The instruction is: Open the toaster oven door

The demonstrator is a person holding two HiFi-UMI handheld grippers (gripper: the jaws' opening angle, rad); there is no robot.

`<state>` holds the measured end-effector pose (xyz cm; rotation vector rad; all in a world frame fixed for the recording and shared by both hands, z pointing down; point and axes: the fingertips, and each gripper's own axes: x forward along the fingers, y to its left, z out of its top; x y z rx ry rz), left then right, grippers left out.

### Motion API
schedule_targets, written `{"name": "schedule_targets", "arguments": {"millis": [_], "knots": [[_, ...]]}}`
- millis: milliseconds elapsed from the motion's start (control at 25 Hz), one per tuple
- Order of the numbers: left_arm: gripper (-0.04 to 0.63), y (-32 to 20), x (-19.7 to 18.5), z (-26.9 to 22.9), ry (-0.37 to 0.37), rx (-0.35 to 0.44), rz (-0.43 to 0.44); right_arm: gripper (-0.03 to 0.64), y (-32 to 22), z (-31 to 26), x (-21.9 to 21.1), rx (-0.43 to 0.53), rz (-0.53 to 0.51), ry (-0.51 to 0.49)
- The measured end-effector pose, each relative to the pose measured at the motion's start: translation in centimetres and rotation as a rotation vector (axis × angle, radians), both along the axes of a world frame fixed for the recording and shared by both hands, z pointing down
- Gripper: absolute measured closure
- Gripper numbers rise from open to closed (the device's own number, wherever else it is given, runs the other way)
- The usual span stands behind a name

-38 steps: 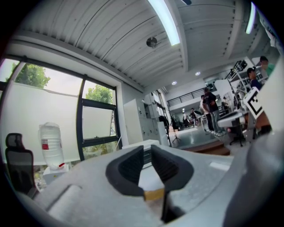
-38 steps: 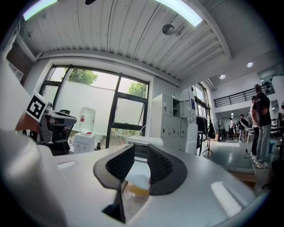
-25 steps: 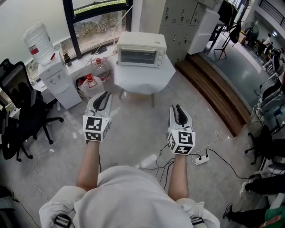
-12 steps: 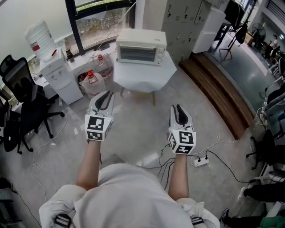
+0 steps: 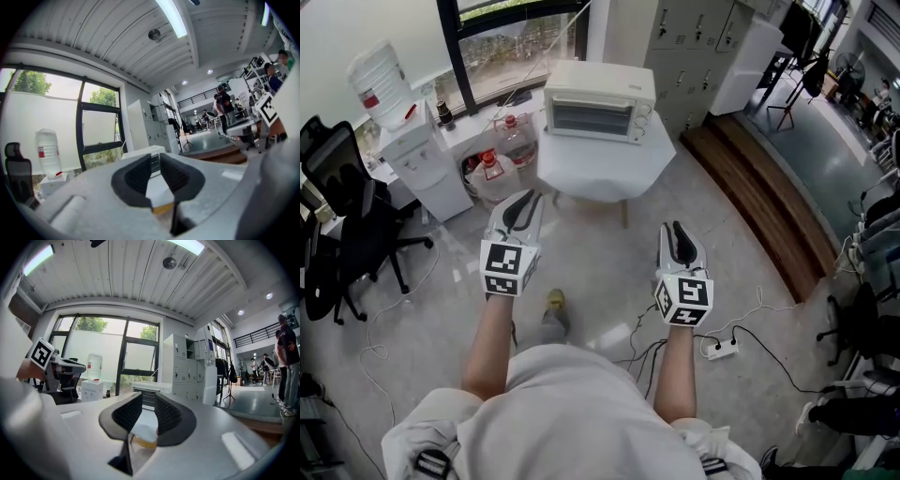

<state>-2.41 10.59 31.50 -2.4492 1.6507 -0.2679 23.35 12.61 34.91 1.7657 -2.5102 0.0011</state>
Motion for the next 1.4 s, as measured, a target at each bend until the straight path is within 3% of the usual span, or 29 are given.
{"name": "schedule_targets", "arguments": {"millis": [360, 800, 1080, 1400], "knots": [[0.538, -10.7, -2.8, 0.2, 0.037, -0.015, 0.026, 0.543, -9.8, -0.9, -2.9, -0.009, 0.02, 0.033], [0.538, -24.7, -9.4, -0.2, 0.083, -0.026, 0.076, 0.543, -22.3, -2.4, -8.5, -0.023, 0.091, 0.086], [0.538, -29.0, -13.5, -0.3, 0.115, -0.013, 0.058, 0.543, -26.7, -3.1, -12.5, -0.015, 0.07, 0.129], [0.538, -31.5, -14.0, 0.4, 0.111, -0.015, 0.069, 0.543, -30.4, -2.9, -13.9, -0.007, 0.053, 0.134]]}}
